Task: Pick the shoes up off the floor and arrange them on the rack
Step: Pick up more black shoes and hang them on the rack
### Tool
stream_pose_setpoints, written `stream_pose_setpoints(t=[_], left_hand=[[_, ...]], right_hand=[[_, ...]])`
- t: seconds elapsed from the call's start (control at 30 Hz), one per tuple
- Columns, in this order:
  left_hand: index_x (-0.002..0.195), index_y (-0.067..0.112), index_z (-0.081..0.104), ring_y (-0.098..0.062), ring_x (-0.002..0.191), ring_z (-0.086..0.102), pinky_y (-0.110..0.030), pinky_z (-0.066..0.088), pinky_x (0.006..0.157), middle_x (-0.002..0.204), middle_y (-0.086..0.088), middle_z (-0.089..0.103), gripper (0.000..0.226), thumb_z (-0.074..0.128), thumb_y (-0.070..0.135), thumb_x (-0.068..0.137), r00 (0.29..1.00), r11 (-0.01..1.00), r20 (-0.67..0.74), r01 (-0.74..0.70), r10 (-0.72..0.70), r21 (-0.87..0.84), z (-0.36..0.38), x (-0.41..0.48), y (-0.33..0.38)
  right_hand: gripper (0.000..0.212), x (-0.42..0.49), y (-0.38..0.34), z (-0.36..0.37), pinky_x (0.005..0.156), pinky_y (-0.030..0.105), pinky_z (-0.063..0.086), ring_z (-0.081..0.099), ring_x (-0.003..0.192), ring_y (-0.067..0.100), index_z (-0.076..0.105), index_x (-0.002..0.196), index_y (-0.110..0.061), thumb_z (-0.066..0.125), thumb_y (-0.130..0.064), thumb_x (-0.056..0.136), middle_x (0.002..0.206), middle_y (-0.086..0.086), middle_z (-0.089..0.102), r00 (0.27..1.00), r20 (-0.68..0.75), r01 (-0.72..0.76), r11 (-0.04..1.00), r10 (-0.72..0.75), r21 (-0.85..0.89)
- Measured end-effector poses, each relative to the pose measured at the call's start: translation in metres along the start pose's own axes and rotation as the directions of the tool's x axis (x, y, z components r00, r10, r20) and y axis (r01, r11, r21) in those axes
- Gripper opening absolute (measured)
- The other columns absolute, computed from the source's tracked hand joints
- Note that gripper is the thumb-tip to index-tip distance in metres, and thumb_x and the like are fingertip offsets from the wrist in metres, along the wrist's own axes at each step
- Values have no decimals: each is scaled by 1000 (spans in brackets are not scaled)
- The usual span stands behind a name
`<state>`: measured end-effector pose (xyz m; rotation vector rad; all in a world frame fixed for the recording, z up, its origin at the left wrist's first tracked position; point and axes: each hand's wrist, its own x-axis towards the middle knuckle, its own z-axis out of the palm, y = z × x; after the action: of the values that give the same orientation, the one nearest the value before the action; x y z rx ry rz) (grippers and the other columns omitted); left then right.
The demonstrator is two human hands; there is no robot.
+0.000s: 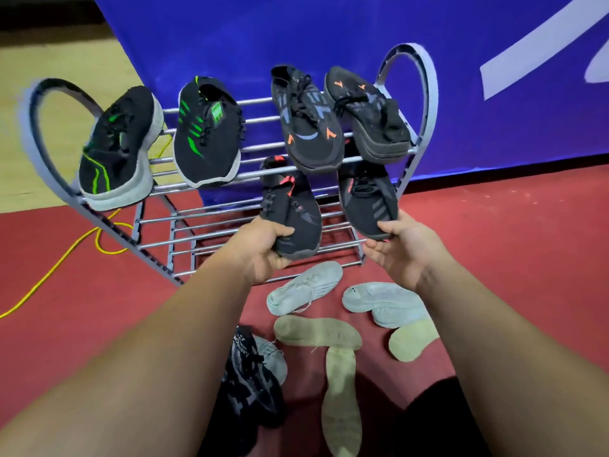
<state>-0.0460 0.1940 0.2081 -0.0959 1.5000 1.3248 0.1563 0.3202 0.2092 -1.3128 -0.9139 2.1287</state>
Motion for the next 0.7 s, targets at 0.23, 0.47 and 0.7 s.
stream_pose_setpoints(t=[0.23,0.47,0.7], left_hand=[[132,14,57,-40,105,72,-49,63,72,118,-18,74,43,54,-6,95,998,997,60,-29,33,-77,27,40,1],[118,23,58,-31,98,73,-46,62,74,115,-10,75,38,58,-6,94,996,998,68,-57,59,-28,48,56,-7],[140,24,43,-31,94,76,-46,62,71,116,-13,73,66,73,-2,87,979,974,39,-194,200,-118,66,56,-16]], right_hand=[[44,44,3,-9,75,35,58,57,71,21,65,132,-30,51,-5,99,90,5,66,1000,-1,-24,996,25,82],[19,69,24,-23,62,31,60,62,60,13,65,115,-14,69,-22,97,82,3,67,974,-164,-173,981,156,-93],[25,62,20,-18,56,33,59,66,60,17,61,117,-10,58,-31,104,83,7,68,970,-69,-240,958,232,-154]])
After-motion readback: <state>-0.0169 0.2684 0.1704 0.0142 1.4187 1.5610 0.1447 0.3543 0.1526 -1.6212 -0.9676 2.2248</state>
